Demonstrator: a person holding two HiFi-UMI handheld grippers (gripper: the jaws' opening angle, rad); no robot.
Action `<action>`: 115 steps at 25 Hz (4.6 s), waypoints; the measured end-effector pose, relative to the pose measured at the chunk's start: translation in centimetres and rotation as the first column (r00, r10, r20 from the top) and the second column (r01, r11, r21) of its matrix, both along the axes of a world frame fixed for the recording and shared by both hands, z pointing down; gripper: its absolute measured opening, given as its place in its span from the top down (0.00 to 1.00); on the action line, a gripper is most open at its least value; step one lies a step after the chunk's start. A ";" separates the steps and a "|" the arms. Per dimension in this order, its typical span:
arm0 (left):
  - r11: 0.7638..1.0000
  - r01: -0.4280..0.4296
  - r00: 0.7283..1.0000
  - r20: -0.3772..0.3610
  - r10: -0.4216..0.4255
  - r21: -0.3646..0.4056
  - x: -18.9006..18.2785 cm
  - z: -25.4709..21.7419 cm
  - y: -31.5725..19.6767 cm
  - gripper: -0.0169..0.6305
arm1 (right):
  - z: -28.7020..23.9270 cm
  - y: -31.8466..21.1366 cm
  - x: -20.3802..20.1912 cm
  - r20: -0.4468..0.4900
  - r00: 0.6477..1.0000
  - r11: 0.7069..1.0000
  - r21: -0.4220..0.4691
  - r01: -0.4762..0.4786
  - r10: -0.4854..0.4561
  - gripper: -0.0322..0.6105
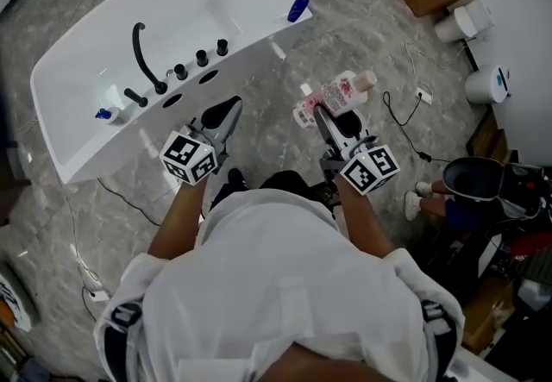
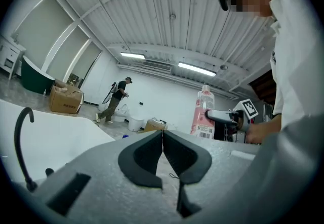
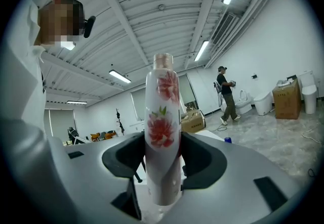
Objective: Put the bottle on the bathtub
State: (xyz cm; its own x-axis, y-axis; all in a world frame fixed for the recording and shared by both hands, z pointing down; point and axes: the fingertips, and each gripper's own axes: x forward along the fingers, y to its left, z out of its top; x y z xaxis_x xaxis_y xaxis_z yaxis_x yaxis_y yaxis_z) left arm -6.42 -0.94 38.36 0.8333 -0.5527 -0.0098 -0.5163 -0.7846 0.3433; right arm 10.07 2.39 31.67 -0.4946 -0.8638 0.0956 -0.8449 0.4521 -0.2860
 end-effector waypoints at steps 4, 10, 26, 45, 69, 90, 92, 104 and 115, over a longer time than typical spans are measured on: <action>1.000 0.012 1.000 -0.022 -0.012 -0.004 0.4 -0.2 -2.0 0.95 | 0.4 -2.0 1.0 0.032 0.999 1.000 -0.019 -0.016 0.017 0.63; 0.998 0.065 0.998 -0.005 -0.065 -0.001 1.7 -0.5 -5.9 0.95 | 1.0 -6.4 2.6 0.102 0.994 0.999 -0.018 0.034 -0.032 0.63; 0.954 0.283 0.959 0.057 -0.278 -0.100 10.7 0.1 -18.4 0.95 | 4.1 -23.5 12.2 0.222 0.949 0.974 0.017 0.225 -0.223 0.63; 0.914 0.399 0.901 0.220 -0.374 -0.080 9.2 11.7 -26.5 0.95 | 16.4 -31.9 6.2 0.206 0.929 0.945 -0.051 0.324 -0.308 0.63; 0.896 0.431 0.896 0.167 -0.412 -0.104 7.4 28.0 -32.8 0.95 | 29.9 -40.5 1.0 -0.036 0.989 0.989 0.010 0.144 -0.144 0.63; 0.824 0.561 0.823 0.163 -0.545 -0.079 8.6 32.9 -38.2 0.95 | 38.9 -45.2 1.4 -0.179 0.972 0.984 0.062 0.166 -0.153 0.63; 0.823 0.563 0.822 0.162 -0.546 -0.078 8.6 33.0 -38.3 0.95 | 39.1 -45.4 1.1 -0.182 0.970 0.981 0.075 0.179 -0.163 0.63; 0.833 0.546 0.835 0.144 -0.531 -0.091 9.3 33.9 -38.3 0.95 | 41.5 -45.9 0.7 -0.206 0.962 0.978 0.072 0.196 -0.177 0.63; 0.834 0.535 0.844 0.131 -0.521 -0.131 9.3 34.8 -37.8 0.95 | 42.6 -45.6 0.1 -0.222 0.961 0.979 0.081 0.189 -0.168 0.63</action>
